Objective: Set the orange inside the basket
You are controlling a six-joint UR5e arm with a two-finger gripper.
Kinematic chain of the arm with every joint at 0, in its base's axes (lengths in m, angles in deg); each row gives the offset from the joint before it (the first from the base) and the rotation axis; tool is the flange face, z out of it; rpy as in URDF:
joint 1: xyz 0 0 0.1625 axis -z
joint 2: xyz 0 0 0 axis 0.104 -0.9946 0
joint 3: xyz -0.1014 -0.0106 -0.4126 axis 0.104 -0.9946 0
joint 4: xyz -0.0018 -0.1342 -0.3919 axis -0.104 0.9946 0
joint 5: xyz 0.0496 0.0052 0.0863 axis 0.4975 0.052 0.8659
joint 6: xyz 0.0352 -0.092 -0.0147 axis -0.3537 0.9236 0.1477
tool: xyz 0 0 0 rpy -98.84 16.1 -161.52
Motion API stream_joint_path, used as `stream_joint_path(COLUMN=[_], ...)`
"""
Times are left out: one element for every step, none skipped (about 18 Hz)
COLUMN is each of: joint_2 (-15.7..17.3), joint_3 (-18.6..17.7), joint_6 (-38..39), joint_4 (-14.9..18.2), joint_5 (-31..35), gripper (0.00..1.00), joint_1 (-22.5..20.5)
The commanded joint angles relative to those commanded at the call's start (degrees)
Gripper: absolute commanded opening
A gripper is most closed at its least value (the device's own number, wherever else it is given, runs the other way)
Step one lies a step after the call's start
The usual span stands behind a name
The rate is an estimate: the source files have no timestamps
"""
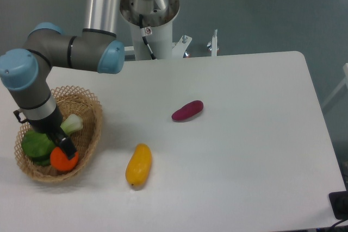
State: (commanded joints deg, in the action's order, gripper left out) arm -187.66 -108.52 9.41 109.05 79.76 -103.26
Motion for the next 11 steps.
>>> stream_joint_path(joint_2=[0.97, 1.41, 1.33, 0.81, -0.16, -0.34, -0.43, -0.6, -0.78, -0.69, -0.69], joint_3=[-0.44, -0.53, -0.62, -0.53, -0.36, -0.53, -0.44, -0.27, -0.09, -0.01, -0.09], joint_6=[-0.18, -0.27, -0.53, -1.23, -2.28, -4.11, -6.4, -9.03, -11.75, -13.43, -14.23], joint_4=[0.0, 0.0, 0.0, 0.0, 0.0, -0.09, -0.09, 0.0, 0.09, 0.09, 0.61], joint_5=[1.49, 1.94, 1.95, 2.21, 2.21, 2.13, 1.6, 1.34, 0.64, -0.33, -1.55], gripper=[1.0, 1.0, 1.0, 1.0, 1.0, 1.0, 1.0, 1.0, 1.0, 1.0, 1.0], joint_1=[-1.76, -4.3, -6.06, -7.65, -9.58, -13.17, -16.42, -18.45, -20.65, -23.02, -25.22])
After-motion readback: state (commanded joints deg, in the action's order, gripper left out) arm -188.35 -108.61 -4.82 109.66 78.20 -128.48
